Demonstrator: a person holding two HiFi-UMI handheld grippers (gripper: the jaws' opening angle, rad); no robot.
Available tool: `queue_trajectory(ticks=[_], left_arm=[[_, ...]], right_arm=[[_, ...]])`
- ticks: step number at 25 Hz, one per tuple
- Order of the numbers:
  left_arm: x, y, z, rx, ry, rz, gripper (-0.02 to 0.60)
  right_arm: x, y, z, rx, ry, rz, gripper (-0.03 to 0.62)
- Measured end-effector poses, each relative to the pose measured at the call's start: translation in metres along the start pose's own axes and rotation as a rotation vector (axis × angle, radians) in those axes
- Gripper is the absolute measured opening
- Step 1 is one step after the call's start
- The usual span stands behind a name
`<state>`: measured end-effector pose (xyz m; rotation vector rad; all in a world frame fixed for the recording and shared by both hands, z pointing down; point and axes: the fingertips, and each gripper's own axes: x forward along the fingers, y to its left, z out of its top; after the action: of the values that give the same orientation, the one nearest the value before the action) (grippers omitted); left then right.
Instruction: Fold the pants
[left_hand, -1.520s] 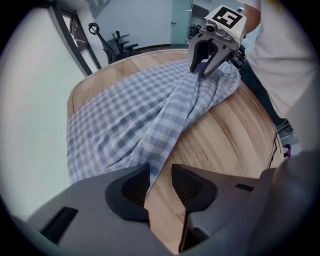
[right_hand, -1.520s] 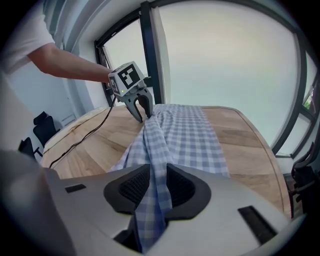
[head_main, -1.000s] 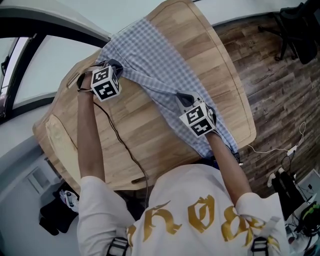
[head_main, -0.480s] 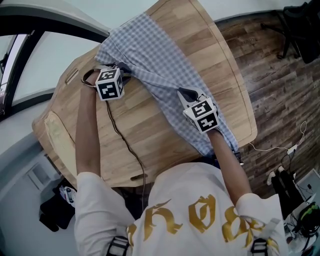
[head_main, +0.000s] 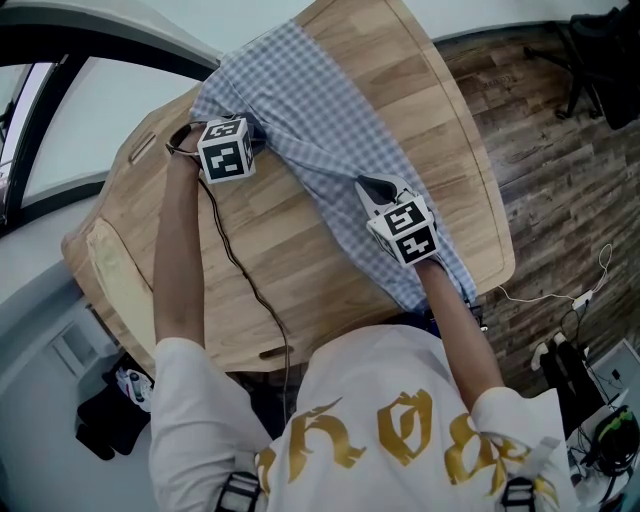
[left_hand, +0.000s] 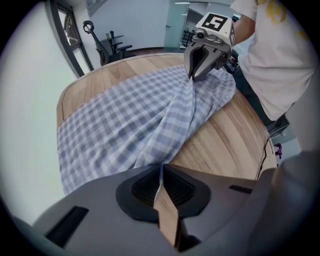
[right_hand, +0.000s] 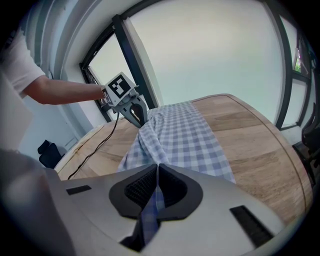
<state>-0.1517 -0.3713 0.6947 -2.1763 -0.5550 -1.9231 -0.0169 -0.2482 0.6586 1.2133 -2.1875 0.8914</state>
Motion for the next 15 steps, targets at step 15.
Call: queue_trajectory(ticks=[15], left_arm=[[-0.063,0.045,0.017,0.019,-0.005,0.216,0.041]], right_arm=[[-0.023,0.006,0.026,0.101,-0.097,0.036,0.032]])
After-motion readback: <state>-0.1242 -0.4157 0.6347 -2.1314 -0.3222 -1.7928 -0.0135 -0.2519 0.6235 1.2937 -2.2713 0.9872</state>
